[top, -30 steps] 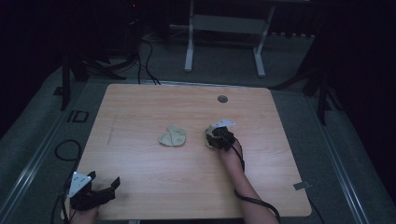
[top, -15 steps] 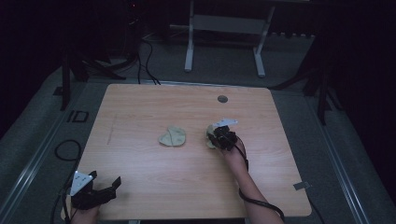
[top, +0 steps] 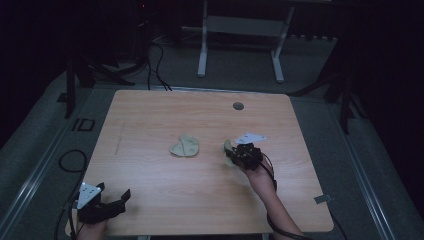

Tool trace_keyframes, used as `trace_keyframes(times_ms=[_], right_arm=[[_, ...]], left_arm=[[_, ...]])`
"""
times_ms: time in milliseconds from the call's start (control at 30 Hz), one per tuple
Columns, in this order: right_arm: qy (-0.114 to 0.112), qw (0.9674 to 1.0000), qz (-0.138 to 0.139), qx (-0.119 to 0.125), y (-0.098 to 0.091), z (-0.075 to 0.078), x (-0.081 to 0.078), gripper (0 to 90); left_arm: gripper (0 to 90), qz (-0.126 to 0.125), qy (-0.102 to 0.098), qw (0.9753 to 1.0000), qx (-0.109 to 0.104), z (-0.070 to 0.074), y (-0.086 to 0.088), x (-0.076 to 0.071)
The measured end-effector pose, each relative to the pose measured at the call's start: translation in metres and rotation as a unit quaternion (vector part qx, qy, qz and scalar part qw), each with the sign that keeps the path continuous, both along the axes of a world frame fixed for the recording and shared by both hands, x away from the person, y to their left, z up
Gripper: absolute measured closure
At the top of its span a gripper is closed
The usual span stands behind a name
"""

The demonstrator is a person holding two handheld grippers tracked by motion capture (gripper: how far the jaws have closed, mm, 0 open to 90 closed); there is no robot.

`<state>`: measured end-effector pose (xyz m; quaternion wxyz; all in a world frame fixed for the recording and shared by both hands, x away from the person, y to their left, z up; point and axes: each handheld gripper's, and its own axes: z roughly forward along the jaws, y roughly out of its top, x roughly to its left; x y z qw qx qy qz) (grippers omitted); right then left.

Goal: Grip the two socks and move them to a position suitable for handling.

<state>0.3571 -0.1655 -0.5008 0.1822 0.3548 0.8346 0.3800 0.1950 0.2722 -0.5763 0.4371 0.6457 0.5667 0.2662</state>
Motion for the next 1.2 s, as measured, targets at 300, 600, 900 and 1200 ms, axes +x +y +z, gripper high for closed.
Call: trace_keyframes(times_ms=[300, 600, 900, 1200], right_arm=[[-0.023, 0.9992, 0.034, -0.001, -0.002, 0.014, -0.044, 78.2], [-0.016, 0.998, 0.062, -0.001, 0.004, 0.01, -0.08, 78.0], [0.016, 0.9959, 0.087, -0.017, 0.011, -0.023, -0.103, 77.7], [0.047, 0.9944, 0.087, -0.037, 0.019, -0.058, -0.1, 76.4]], left_arm=[[2.3, -0.003, -0.001, 1.0, 0.002, 0.001, -0.002, 0.001], [2.3, -0.001, -0.001, 1.0, 0.005, 0.002, -0.004, 0.002], [2.3, 0.001, 0.001, 1.0, 0.003, 0.002, -0.004, 0.003], [2.3, -0.004, 0.005, 1.0, 0.002, 0.001, -0.006, 0.004]])
